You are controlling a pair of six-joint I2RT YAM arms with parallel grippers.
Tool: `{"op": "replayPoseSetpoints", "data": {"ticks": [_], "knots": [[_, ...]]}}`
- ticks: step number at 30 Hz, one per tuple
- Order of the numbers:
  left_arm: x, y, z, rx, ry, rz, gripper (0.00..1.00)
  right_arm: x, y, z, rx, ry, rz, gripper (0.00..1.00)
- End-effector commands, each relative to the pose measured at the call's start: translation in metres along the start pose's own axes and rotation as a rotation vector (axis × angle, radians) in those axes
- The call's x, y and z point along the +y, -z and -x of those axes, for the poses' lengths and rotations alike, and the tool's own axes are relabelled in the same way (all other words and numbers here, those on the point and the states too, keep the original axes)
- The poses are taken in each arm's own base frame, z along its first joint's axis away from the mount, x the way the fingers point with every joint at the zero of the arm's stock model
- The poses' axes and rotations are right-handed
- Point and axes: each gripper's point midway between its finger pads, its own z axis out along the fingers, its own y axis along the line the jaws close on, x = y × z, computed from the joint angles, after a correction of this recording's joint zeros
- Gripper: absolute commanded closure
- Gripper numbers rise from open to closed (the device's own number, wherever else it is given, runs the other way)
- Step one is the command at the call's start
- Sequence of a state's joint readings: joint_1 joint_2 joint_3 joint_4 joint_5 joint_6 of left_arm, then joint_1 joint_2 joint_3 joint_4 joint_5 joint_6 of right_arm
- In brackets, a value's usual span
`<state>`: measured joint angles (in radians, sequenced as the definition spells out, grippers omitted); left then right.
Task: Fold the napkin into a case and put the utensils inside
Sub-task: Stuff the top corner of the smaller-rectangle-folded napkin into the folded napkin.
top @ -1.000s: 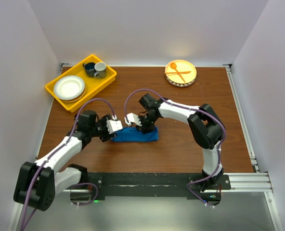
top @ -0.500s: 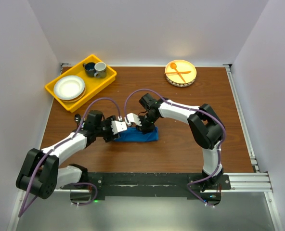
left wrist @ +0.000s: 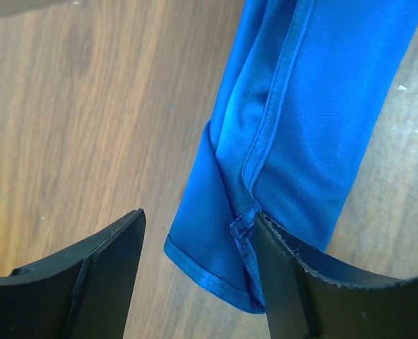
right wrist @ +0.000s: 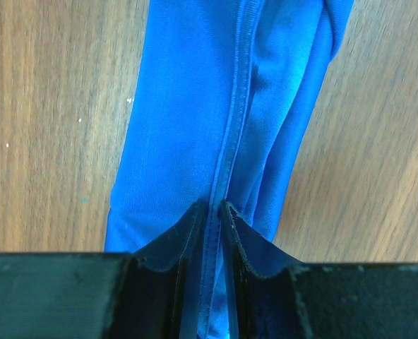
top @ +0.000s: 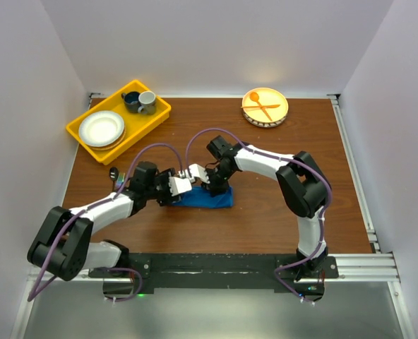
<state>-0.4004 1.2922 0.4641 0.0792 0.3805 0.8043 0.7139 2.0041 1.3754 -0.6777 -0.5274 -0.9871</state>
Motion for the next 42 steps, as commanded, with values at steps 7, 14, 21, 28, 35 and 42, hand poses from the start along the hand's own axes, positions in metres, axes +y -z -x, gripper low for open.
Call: {"op": "replayPoseSetpoints", "data": {"ticks": [7,14,21,28,35,42], "knots": [[0.027,0.012,-0.009,0.072,-0.131,0.207,0.32,0.046,-0.028,-0.065,0.237,-0.105,0.163,0.79],[0.021,0.011,0.000,0.045,-0.209,0.229,0.44,0.048,-0.028,-0.066,0.239,-0.103,0.173,0.80],[0.011,0.001,0.003,0.034,-0.278,0.223,0.69,0.048,-0.028,-0.064,0.233,-0.099,0.174,0.80],[0.000,-0.008,-0.001,0.062,-0.323,0.203,0.95,0.048,-0.028,-0.064,0.231,-0.098,0.176,0.81],[0.011,0.007,0.008,0.049,-0.259,0.270,0.69,0.048,-0.028,-0.065,0.230,-0.101,0.174,0.81],[0.009,0.029,0.028,-0.041,-0.203,0.288,0.48,0.048,-0.028,-0.064,0.230,-0.098,0.171,0.81]]}}
